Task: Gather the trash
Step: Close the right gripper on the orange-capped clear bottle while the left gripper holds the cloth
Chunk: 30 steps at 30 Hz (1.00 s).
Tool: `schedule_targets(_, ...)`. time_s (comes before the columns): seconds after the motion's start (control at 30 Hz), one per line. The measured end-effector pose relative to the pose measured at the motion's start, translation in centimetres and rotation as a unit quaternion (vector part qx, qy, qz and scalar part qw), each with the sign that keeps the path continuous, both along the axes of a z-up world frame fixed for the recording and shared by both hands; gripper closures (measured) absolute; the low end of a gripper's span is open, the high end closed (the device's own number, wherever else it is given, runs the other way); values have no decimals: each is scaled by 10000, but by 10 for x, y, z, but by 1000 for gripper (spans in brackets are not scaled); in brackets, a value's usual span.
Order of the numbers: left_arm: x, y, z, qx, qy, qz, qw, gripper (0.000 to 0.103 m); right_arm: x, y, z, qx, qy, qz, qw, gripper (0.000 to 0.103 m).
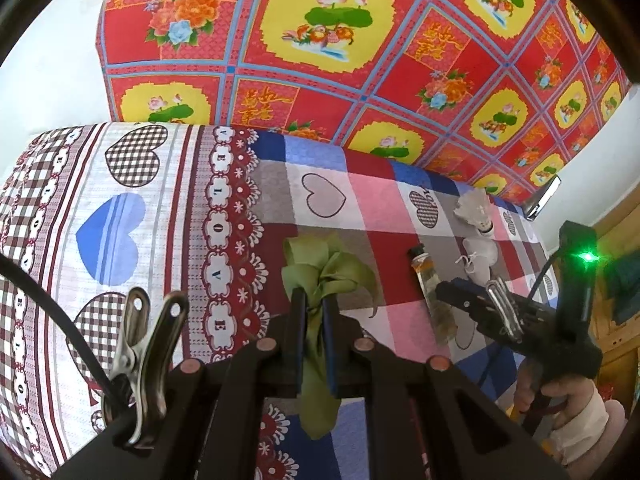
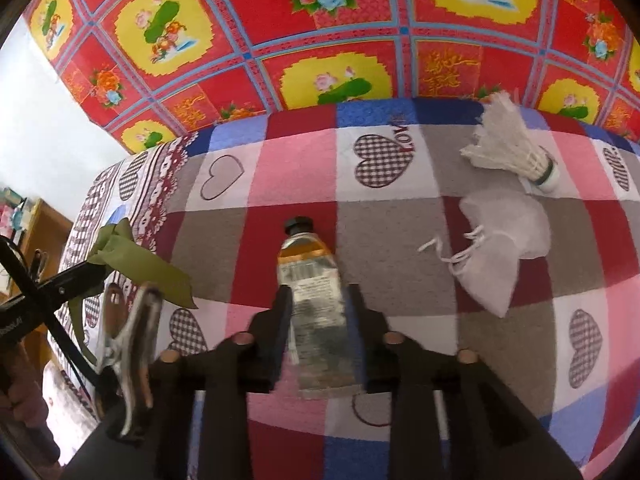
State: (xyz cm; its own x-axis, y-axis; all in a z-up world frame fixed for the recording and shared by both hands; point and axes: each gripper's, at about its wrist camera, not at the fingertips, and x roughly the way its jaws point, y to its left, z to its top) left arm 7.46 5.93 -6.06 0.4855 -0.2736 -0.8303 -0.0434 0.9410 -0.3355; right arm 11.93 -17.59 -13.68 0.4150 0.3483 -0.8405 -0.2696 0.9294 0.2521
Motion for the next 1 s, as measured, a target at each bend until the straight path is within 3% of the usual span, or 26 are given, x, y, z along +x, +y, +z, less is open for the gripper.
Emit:
schedule_targets(0.17,-2,9,0,-24,34,139,9999,95,2,18,-6,-348,3,204,9992,52)
schedule_targets(0.43,-6,13,-1,-18,73,227,9997,95,0,30,-12,-705,-62,385,9967,52)
schedule_targets(0.53,-7,13,-1,-20,73,217,9997,95,3,24,-11,-602,-23,320,9977,62)
schedule_targets(0.77,-7,10,0,-17,35,168,9999,95,5,-3,-9,393,340,33,9986,63)
schedule_targets(1.0,-8,8,2,-35,22,78,10000,95,-7,-3,-2,467,240,53,9986,64)
